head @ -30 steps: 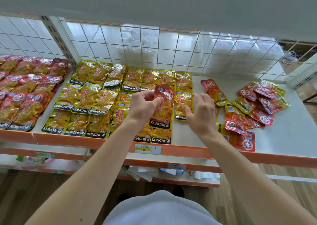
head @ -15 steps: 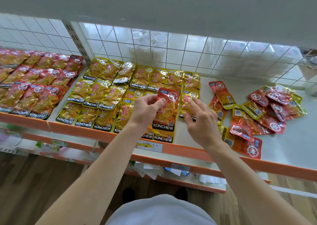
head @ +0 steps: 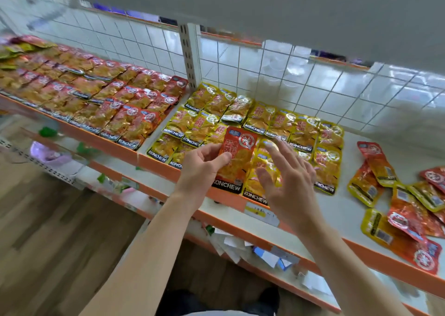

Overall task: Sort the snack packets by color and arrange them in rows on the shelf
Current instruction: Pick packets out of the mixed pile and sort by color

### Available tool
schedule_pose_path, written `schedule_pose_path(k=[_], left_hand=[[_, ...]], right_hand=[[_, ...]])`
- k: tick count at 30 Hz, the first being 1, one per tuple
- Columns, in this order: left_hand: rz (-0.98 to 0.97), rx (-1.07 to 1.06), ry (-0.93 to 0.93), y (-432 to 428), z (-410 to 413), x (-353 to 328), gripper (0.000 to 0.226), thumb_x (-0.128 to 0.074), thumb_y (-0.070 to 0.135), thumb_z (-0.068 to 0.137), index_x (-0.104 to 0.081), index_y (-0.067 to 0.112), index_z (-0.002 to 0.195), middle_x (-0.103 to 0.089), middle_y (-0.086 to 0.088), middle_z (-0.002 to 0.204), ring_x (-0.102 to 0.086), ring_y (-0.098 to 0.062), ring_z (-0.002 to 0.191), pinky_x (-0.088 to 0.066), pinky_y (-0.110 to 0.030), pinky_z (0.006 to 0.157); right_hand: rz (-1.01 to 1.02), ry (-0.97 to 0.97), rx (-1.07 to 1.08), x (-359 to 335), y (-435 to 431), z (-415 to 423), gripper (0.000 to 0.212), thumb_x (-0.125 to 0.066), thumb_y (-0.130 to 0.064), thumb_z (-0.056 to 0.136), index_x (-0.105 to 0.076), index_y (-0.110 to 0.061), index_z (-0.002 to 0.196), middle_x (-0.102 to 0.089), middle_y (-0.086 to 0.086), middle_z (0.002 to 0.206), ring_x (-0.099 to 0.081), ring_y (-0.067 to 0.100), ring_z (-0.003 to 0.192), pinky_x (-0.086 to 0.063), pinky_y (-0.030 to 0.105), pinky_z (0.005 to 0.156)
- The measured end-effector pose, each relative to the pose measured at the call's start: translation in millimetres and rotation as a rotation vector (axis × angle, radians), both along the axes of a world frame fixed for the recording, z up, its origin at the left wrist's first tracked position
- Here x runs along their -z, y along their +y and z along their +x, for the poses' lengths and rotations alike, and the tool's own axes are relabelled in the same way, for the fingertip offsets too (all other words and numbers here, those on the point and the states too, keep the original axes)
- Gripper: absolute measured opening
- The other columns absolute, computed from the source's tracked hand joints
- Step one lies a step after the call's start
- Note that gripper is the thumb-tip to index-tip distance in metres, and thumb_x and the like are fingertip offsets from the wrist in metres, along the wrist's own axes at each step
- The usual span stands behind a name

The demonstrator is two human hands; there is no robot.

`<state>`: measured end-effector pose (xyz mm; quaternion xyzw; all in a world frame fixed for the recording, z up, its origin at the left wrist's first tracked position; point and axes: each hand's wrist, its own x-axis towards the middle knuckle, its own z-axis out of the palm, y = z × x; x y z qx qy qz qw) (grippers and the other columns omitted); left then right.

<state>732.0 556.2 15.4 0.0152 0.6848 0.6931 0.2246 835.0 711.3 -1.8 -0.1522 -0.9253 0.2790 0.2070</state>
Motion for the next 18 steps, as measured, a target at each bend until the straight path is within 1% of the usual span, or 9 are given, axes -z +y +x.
schedule_pose_path(k=[3, 5, 7, 8, 10, 12, 14, 16, 18], left_hand=[[-0.012, -0.033, 0.064, -36.4, -21.9, 1.3, 0.011, -0.073, 0.012, 0.09, -0.076, 0.022, 0.092, -0.078, -0.004, 0.09, -0.075, -0.026, 0.091, -0.061, -0.04, 0.081], [-0.018, -0.033, 0.098, -69.6, -36.7, 1.4, 0.012, -0.074, 0.013, 0.089, -0.074, 0.023, 0.095, -0.078, 0.0, 0.089, -0.075, -0.022, 0.089, -0.061, -0.033, 0.075], [-0.042, -0.025, 0.11, -110.6, -52.9, 2.6, 0.013, -0.075, 0.015, 0.089, -0.074, 0.02, 0.1, -0.078, 0.0, 0.091, -0.075, -0.021, 0.089, -0.061, -0.037, 0.079], [-0.046, -0.021, 0.11, -132.5, -61.9, 2.5, 0.014, -0.075, 0.014, 0.089, -0.074, 0.018, 0.103, -0.078, -0.001, 0.092, -0.075, -0.022, 0.089, -0.061, -0.04, 0.082], [-0.048, -0.026, 0.101, -173.6, -80.4, 1.3, 0.015, -0.075, 0.014, 0.089, -0.075, 0.016, 0.104, -0.078, -0.003, 0.093, -0.075, -0.024, 0.09, -0.061, -0.044, 0.083], [-0.056, -0.047, 0.091, -210.0, -97.9, -1.7, 0.014, -0.075, 0.013, 0.089, -0.074, 0.014, 0.104, -0.078, -0.004, 0.092, -0.076, -0.024, 0.087, -0.062, -0.043, 0.081], [-0.066, -0.055, 0.095, -239.3, -113.3, -6.1, 0.014, -0.074, 0.012, 0.09, -0.073, 0.012, 0.104, -0.078, -0.002, 0.088, -0.076, -0.021, 0.082, -0.062, -0.036, 0.07], [-0.074, -0.064, 0.099, -261.5, -126.7, -10.4, 0.012, -0.073, 0.013, 0.09, -0.072, 0.015, 0.102, -0.078, 0.002, 0.084, -0.076, -0.016, 0.078, -0.058, -0.025, 0.057], [-0.055, -0.08, 0.101, -276.8, -139.5, -13.6, 0.012, -0.073, 0.013, 0.09, -0.071, 0.017, 0.101, -0.078, 0.006, 0.082, -0.076, -0.015, 0.077, -0.058, -0.025, 0.058]], right_hand=[[0.038, -0.024, 0.0, -3.2, -40.3, -20.1, 0.057, -0.05, -0.048, 0.092, -0.048, -0.03, 0.146, -0.035, -0.007, 0.159, -0.024, 0.011, 0.148, -0.009, 0.033, 0.114], [0.038, -0.028, 0.012, -5.1, -75.1, -35.1, 0.059, -0.049, -0.05, 0.092, -0.046, -0.032, 0.147, -0.031, -0.009, 0.16, -0.021, 0.01, 0.149, -0.003, 0.029, 0.115], [0.025, -0.026, 0.022, -4.6, -113.7, -51.3, 0.059, -0.047, -0.052, 0.092, -0.045, -0.033, 0.148, -0.028, -0.011, 0.161, -0.017, 0.008, 0.15, 0.003, 0.024, 0.114], [0.014, -0.022, 0.028, -2.8, -133.2, -60.0, 0.06, -0.044, -0.054, 0.091, -0.045, -0.032, 0.147, -0.028, -0.01, 0.161, -0.015, 0.007, 0.15, 0.003, 0.025, 0.114], [0.01, 0.003, 0.04, 0.8, -169.3, -77.9, 0.064, -0.041, -0.058, 0.089, -0.049, -0.029, 0.145, -0.03, -0.007, 0.161, -0.016, 0.008, 0.15, -0.005, 0.035, 0.117], [0.024, 0.017, 0.047, 2.3, -202.5, -95.9, 0.066, -0.04, -0.06, 0.087, -0.05, -0.028, 0.145, -0.03, -0.004, 0.161, -0.016, 0.01, 0.151, -0.012, 0.047, 0.117], [0.013, 0.017, 0.05, -0.2, -233.9, -111.5, 0.066, -0.039, -0.061, 0.088, -0.05, -0.03, 0.145, -0.027, -0.005, 0.162, -0.013, 0.01, 0.152, -0.011, 0.049, 0.117], [0.007, 0.025, 0.04, -4.2, -261.5, -123.7, 0.063, -0.038, -0.06, 0.089, -0.05, -0.033, 0.144, -0.024, -0.007, 0.163, -0.011, 0.011, 0.153, -0.012, 0.051, 0.117], [0.025, 0.023, 0.023, -8.1, -281.3, -135.5, 0.061, -0.037, -0.059, 0.09, -0.049, -0.034, 0.144, -0.022, -0.008, 0.163, -0.009, 0.011, 0.153, -0.014, 0.055, 0.117]])
